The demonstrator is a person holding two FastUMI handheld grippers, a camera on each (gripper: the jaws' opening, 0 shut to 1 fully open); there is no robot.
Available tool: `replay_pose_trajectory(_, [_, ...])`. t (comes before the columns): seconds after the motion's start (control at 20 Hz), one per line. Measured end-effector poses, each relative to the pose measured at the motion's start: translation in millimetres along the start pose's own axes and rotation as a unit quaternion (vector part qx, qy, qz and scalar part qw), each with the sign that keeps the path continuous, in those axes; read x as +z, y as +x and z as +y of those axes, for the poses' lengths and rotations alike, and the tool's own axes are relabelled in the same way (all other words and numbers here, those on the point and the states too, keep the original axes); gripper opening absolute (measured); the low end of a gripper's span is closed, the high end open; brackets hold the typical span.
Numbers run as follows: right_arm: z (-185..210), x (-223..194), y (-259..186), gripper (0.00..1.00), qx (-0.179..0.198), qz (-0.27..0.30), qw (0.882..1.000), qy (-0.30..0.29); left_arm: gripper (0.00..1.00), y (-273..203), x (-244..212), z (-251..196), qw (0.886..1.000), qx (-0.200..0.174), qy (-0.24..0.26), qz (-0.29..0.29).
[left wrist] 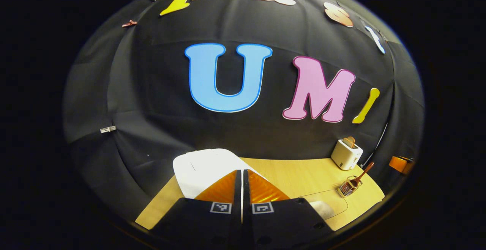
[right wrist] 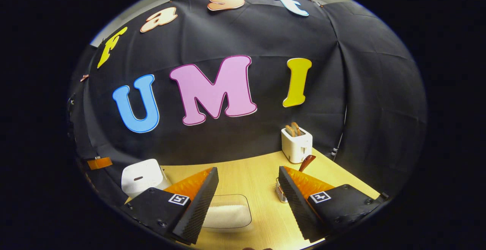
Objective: Close the left gripper, press the button to open the rice cooker; take a wooden spoon from the chopstick holder with the right hand, scoop a spoonful of rice and pour it into the rice cooker, then put the wooden spoon back into the chopstick holder.
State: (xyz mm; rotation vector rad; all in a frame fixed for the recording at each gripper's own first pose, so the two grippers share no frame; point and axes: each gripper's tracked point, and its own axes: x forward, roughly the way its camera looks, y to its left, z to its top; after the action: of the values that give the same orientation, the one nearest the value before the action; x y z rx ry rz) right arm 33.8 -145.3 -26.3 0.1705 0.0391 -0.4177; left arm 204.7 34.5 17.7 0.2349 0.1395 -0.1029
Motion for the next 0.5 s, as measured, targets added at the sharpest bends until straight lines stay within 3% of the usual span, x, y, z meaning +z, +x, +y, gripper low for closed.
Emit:
replay_pose_trajectory(0.15, [-15.4,-5.0,0.6,0.98,-0.012,0.008,1.0,0.006,0.05,44.0,-15.5,8.2,0.999,0.0,0.004,0.04])
replay_pose_trajectory(0.35, [-49.3,-2.7,-5.8,0.99,-0.057,0.009,0.998,0.014,0.05,96.9,-52.8,20.6,0.994,0.004,-0.05,0.094])
replay_pose_trajectory(0.5, [-62.0,-7.0,-8.9,0.98,-0.072,0.014,0.997,0.029,0.05,112.3,-71.6,27.4,0.993,0.007,-0.04,0.115])
